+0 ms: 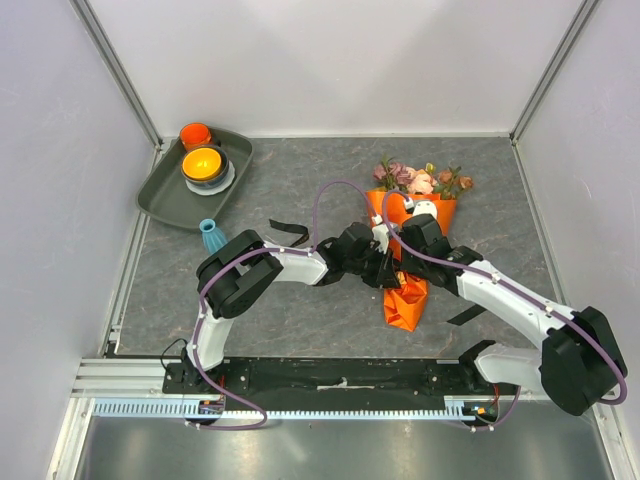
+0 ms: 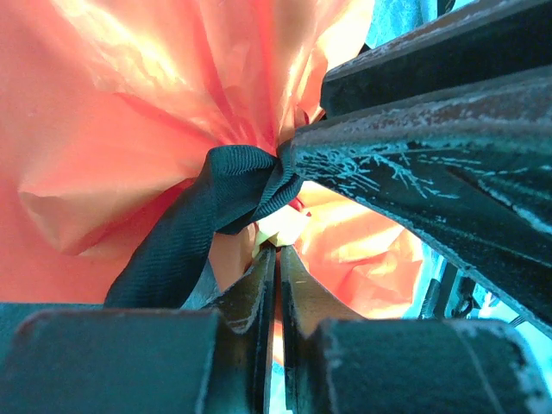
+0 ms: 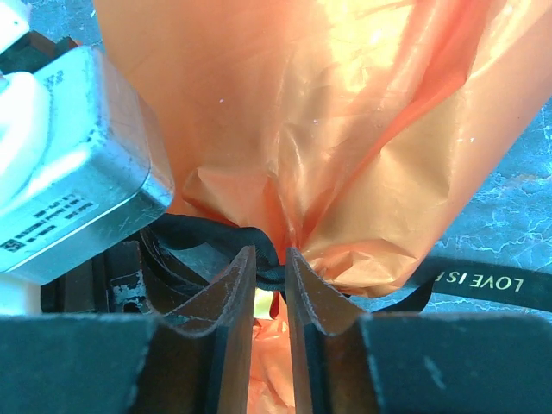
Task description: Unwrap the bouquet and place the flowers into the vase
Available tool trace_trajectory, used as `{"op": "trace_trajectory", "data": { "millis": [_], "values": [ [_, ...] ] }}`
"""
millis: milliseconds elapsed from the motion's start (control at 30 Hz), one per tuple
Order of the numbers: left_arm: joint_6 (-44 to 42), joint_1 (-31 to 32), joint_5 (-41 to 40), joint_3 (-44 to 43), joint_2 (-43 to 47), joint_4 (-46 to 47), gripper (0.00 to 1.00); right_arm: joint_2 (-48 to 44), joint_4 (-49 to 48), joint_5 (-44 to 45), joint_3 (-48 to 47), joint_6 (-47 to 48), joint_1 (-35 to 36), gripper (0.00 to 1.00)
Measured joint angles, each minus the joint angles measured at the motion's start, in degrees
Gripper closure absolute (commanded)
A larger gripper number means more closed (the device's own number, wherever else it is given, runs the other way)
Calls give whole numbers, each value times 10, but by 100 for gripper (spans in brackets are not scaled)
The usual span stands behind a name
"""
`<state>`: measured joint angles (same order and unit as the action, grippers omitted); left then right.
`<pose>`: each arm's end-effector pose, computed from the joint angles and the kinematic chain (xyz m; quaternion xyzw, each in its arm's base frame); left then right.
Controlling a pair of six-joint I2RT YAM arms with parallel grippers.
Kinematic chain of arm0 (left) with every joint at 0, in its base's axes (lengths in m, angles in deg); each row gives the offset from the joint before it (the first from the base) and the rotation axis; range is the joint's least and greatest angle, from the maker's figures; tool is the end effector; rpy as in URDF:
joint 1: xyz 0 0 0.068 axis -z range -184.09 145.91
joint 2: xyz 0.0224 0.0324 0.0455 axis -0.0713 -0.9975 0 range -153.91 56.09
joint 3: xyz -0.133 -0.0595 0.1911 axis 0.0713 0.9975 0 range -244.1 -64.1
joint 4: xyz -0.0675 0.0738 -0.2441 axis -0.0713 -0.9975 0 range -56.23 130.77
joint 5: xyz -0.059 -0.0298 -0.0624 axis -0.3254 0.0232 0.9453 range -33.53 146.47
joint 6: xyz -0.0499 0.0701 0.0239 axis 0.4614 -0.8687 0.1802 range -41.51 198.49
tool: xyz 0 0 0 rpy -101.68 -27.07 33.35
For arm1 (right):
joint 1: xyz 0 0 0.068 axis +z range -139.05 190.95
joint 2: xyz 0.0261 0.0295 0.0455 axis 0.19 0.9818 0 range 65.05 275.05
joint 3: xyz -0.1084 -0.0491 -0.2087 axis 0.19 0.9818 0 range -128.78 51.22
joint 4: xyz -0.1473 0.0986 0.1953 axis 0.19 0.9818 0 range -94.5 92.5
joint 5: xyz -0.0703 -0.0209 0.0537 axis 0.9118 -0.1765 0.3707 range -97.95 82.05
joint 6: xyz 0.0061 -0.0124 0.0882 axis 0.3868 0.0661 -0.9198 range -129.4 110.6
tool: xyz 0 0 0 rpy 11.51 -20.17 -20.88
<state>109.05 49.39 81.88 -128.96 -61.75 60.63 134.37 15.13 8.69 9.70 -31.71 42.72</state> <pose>0.2384 -0.3794 0.0759 0.2730 0.8199 -0.4547 0.2157 0.2562 0.1319 0.1559 -0.0237 0.9232 0.0432 0.3812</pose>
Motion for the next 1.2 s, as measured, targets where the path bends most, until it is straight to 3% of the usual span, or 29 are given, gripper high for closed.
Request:
{"op": "trace_trajectory", "data": {
  "millis": [300,533,867,967,1200],
  "values": [
    [0,0,0,0,0,0,89,18,-3,-5,0,3,0,68],
    [0,0,0,0,0,0,90,31,-3,-17,0,7,0,73],
    [0,0,0,0,0,-1,89,50,-10,-18,9,7,0,66],
    [0,0,0,0,0,-1,89,51,-12,-18,11,7,0,71],
    [0,0,0,0,0,-1,90,51,-17,-18,14,9,0,94]
  ]
}}
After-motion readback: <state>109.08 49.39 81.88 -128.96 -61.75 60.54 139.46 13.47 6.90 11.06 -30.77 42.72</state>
